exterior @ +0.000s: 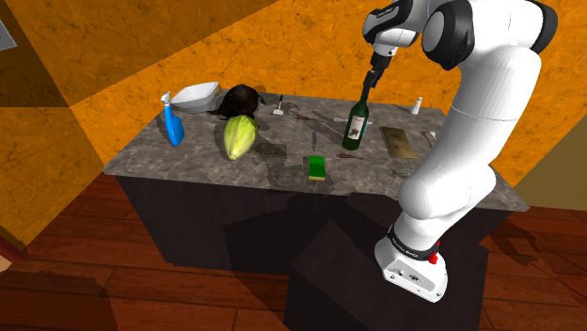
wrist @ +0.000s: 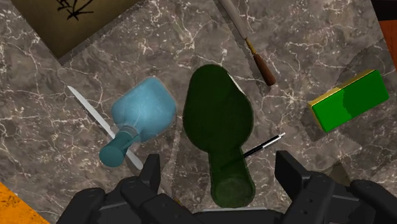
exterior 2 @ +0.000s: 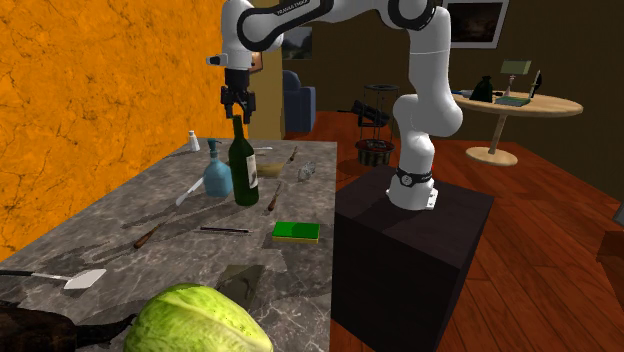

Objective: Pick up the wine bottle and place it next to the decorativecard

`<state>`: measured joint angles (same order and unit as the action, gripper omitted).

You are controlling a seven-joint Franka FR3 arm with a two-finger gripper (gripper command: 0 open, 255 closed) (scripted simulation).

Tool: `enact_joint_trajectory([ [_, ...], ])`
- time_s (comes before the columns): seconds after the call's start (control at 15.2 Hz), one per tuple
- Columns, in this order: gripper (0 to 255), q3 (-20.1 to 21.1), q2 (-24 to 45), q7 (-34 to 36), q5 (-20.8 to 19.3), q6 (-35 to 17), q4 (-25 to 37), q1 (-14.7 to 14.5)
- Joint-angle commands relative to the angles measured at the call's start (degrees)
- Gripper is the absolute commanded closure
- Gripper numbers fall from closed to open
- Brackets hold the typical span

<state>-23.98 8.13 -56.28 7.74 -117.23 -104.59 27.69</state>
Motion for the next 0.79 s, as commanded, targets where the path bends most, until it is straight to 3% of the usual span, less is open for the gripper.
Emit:
enact_joint_trajectory([
  [0.0, 0, -0.1, -0.7, 0.3, -0.4, 1.7, 1.1, 0.0],
  [0.2, 0, -0.3, -2.1, 0.8, -1.2, 6.6, 4.8, 0.0],
  [0.73, 0, -0.3, -2.1, 0.8, -1.2, 6.6, 4.8, 0.0],
])
